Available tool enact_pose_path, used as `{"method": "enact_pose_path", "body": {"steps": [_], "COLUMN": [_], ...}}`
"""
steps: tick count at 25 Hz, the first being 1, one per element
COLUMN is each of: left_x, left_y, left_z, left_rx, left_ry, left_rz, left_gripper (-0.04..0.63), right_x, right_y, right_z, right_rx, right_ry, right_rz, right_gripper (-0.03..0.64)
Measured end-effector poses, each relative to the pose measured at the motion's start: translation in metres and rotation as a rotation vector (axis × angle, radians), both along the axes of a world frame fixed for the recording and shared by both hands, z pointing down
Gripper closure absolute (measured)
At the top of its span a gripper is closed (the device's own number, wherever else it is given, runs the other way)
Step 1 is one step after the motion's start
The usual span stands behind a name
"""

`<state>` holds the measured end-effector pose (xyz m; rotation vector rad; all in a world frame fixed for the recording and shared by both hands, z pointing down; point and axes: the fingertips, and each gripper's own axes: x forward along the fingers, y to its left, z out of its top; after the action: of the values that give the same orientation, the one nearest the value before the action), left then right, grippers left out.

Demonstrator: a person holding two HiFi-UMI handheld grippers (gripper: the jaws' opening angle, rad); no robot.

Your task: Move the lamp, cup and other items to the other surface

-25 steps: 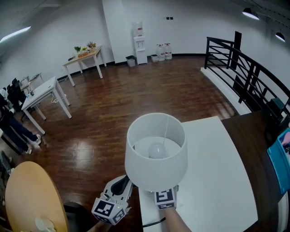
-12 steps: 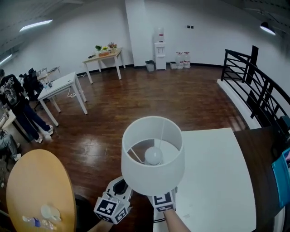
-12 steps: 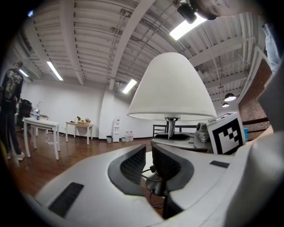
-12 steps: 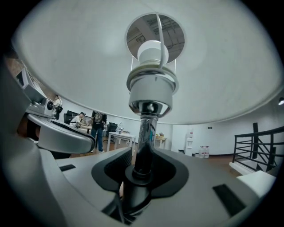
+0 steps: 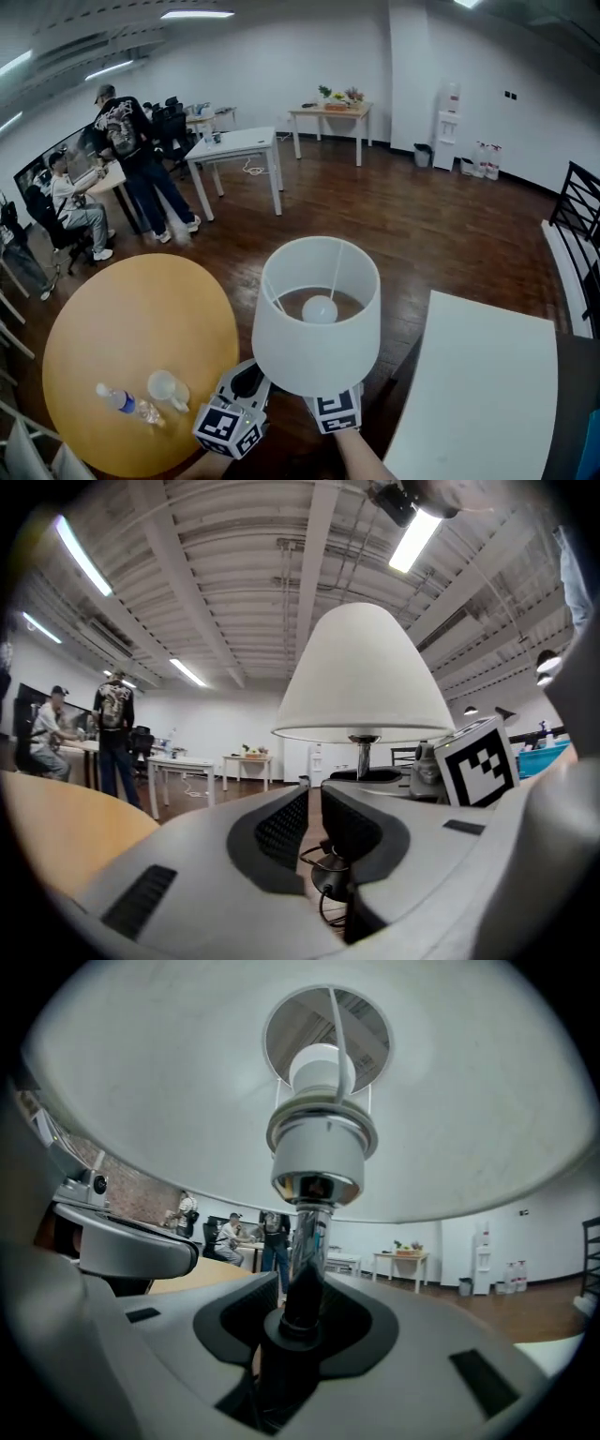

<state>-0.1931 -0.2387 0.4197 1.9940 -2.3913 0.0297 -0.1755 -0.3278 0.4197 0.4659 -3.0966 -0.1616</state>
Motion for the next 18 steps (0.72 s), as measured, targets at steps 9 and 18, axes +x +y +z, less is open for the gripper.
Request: {"method": "enact_pose_path", "body": {"steps": [9,18], "left_x": [-0.102,-0.132], "left_y": [0.172,0.255], "left_z": [-0.018,-0.010], "left_rx": [0.033,-0.009], "left_ry": [-0.062,-0.097], "left_rz": [-0.299,-0.418], "left_gripper": [0.539,0.540], "right_x": [-0.175,-0.242], "right_y": [0.158,0.215], "right_z": [0.006,0.040], "right_rx": [-0.087,-0.061], "right_ry": [-0.030,0.006], "right_rz": [-0.308,-0.365], "right_gripper": [0.494,0.494]}}
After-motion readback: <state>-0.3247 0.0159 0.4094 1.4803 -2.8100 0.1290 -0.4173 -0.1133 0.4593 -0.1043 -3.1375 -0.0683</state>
